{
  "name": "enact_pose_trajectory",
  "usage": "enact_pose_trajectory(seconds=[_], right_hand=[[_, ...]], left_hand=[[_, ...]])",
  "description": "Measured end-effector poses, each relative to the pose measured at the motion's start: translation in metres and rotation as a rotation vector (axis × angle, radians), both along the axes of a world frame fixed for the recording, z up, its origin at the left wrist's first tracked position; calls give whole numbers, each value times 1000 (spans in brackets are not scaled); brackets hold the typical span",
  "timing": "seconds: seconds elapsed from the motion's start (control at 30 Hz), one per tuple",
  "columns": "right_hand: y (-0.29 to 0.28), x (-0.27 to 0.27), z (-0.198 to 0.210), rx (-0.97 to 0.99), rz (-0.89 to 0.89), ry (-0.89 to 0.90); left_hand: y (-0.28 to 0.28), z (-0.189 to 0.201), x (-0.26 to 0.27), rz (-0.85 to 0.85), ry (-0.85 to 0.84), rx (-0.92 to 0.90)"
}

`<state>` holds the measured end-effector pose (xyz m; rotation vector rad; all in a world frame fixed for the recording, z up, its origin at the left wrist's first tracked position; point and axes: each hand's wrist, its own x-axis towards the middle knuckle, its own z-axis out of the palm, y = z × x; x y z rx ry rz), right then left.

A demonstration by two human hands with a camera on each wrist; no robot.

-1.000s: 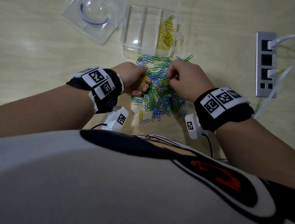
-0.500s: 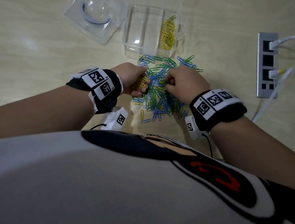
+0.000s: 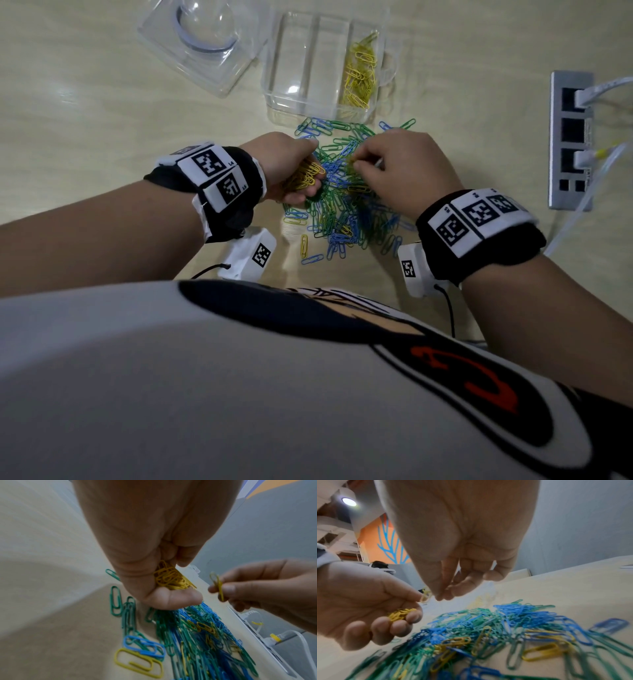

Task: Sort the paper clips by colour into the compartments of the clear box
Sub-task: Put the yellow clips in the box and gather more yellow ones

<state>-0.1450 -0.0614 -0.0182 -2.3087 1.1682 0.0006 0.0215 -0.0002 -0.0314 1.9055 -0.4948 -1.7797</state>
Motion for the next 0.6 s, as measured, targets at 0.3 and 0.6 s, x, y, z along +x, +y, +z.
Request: enact_pose_trajectory(seconds=[0.3, 0.6], right_hand=[[10, 12, 3, -10, 93, -135], [5, -4, -20, -57, 97, 311]], left_hand=[[0, 3, -6, -19, 88, -44], [0, 0, 0, 6, 81, -12]])
